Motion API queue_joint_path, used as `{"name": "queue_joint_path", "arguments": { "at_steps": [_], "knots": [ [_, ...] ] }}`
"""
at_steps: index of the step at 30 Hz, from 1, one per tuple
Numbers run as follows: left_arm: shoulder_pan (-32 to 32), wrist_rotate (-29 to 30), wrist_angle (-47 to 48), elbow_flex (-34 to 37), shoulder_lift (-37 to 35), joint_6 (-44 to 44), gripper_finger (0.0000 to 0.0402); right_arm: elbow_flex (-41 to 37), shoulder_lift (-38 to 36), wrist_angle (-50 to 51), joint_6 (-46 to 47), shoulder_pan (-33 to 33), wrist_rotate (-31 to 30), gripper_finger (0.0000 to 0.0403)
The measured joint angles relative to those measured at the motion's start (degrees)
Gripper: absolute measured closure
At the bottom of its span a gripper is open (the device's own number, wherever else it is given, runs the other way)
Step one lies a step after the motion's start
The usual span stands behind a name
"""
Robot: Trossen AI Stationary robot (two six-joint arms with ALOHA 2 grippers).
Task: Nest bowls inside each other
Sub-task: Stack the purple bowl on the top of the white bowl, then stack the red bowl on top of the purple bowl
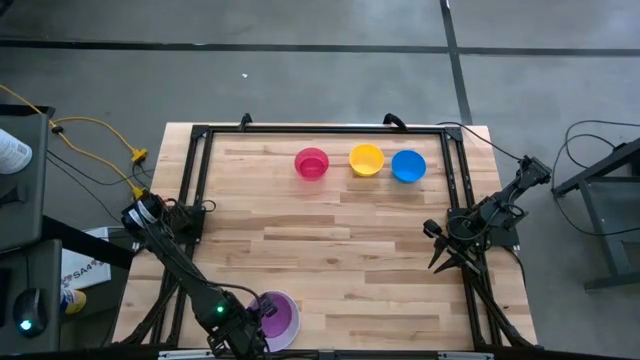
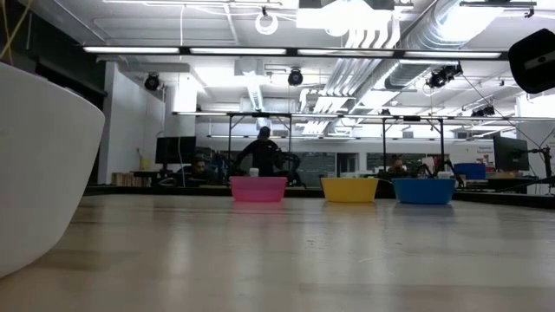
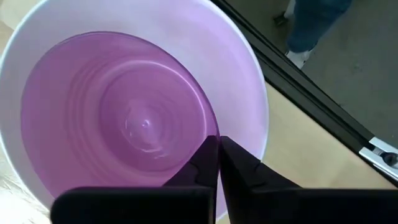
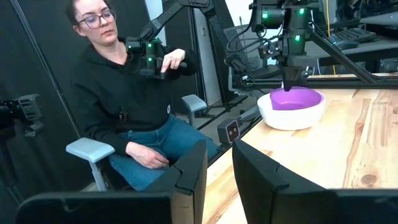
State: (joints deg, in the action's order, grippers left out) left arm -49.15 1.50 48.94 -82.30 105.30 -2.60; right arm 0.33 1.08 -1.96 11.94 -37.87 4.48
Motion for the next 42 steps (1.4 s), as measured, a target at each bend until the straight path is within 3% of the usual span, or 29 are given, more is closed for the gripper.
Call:
{"name": "queue_joint_path", "arguments": {
  "at_steps": [12, 19, 28, 34, 42],
  "knots": [
    [0.0, 1.0, -2.5, 0.0, 0.0, 2.0, 0.0329, 0.0, 0.0, 0.0, 0.0, 0.0, 0.0, 0.0332],
    [0.0, 2.0, -2.0, 0.0, -0.5, 2.4, 0.0319, 0.0, 0.0, 0.0, 0.0, 0.0, 0.0, 0.0332],
    [0.9, 9.5, 10.3, -8.4, -0.7, -0.4, 0.0318, 0.0, 0.0, 0.0, 0.0, 0.0, 0.0, 0.0332],
    [7.3, 11.4, 17.6, -8.8, -0.7, 0.6, 0.0318, 0.0, 0.0, 0.0, 0.0, 0.0, 0.0, 0.0332],
    [23.0, 11.6, 20.3, -6.9, -0.7, -3.3, 0.0318, 0.0, 0.0, 0.0, 0.0, 0.0, 0.0, 0.0332]
  ]
}}
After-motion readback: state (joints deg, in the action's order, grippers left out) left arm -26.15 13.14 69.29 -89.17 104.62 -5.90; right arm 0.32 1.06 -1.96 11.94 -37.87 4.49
